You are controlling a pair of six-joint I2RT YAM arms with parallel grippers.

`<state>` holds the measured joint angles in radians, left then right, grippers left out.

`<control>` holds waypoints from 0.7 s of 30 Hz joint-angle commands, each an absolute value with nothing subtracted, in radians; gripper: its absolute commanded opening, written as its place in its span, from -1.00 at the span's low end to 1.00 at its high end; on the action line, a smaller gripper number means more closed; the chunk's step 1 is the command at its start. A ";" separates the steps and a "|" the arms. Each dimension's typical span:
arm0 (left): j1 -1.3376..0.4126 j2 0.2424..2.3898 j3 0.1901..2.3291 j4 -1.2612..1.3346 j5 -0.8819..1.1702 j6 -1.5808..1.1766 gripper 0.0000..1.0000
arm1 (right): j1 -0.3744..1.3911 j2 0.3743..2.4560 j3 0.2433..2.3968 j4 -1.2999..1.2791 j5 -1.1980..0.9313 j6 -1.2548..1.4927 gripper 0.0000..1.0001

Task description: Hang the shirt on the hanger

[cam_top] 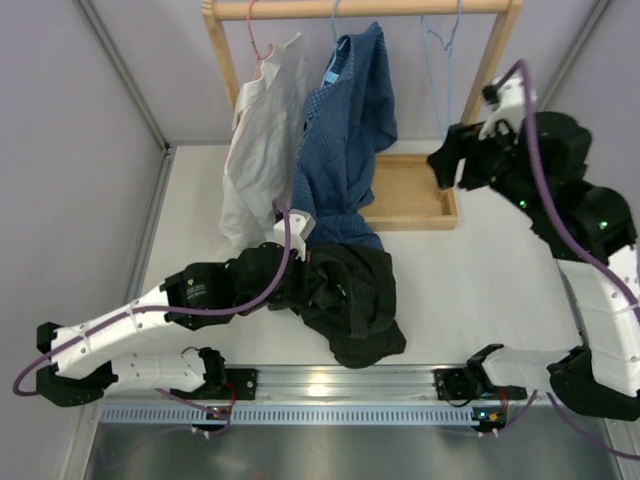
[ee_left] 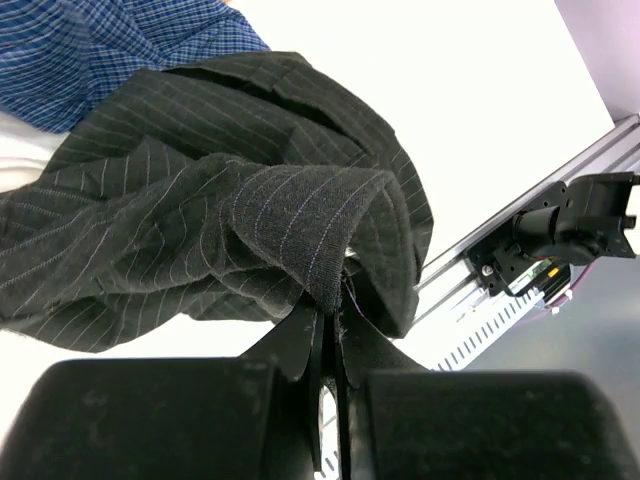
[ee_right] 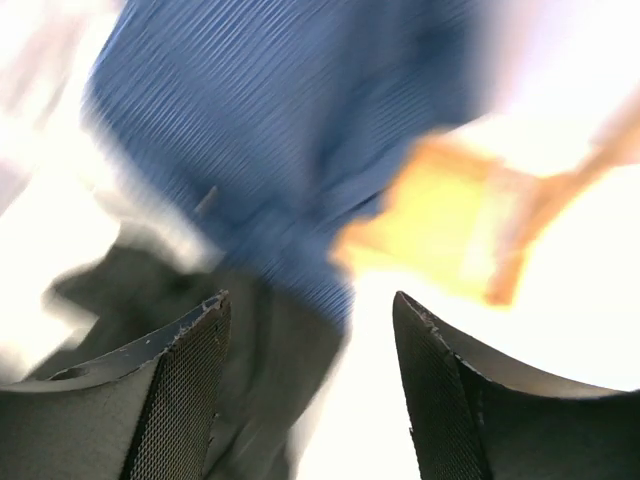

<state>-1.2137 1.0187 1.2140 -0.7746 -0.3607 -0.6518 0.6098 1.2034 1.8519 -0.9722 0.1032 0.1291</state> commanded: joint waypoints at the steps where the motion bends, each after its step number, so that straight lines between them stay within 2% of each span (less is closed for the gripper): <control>1: -1.210 0.980 1.240 -0.813 -0.370 -0.641 -1.00 | 0.473 1.270 1.988 -1.069 0.233 0.081 0.28; 5: -1.210 0.973 1.223 -0.808 -0.364 -0.641 -1.00 | 0.249 1.383 2.051 -1.086 0.120 0.063 0.28; 7: -1.210 0.976 1.220 -0.810 -0.368 -0.641 -1.00 | 0.206 1.455 2.089 -1.080 0.019 0.045 0.25; 14: -1.210 0.966 1.204 -0.807 -0.393 -0.637 -1.00 | 0.204 1.594 2.241 -1.077 -0.078 0.012 0.18; 21: -1.210 0.963 1.178 -0.808 -0.413 -0.646 -1.00 | 0.204 1.626 2.171 -1.035 -0.068 0.017 0.12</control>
<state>-1.2121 0.9791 1.1896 -0.8165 -0.3840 -0.6514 0.2119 1.6505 2.1567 -1.0599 -0.0540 0.0265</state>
